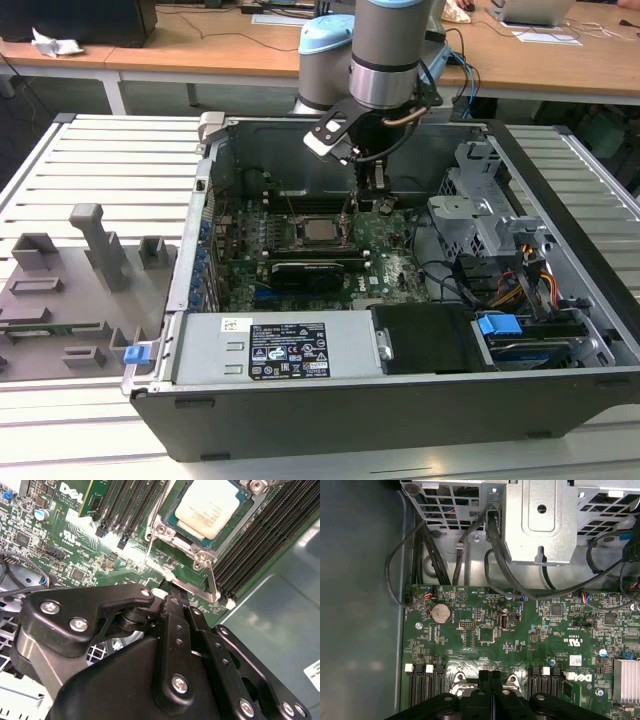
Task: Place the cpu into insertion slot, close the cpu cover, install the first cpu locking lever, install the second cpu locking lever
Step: 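Close the cpu cover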
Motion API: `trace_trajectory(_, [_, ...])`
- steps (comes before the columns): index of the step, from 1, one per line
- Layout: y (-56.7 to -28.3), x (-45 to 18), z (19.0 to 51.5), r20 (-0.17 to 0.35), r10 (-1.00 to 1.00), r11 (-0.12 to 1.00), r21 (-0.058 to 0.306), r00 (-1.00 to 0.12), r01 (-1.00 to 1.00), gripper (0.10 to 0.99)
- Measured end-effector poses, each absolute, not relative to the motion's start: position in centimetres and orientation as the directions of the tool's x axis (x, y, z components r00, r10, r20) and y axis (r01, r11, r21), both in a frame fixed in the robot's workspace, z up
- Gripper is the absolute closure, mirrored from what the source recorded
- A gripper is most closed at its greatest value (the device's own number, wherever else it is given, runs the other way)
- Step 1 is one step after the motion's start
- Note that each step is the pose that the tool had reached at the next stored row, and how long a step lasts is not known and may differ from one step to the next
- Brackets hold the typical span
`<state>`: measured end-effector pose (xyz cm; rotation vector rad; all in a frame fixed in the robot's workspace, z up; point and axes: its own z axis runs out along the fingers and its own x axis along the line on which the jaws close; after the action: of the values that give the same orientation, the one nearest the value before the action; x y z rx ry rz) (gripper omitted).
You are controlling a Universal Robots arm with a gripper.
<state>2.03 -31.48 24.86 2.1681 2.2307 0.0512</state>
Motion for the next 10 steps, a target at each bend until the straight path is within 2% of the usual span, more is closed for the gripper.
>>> trace_trajectory(10, [-31.48,1.60,24.86,0.001,1.000,0.028,0.045,-0.028,0.999,0.980])
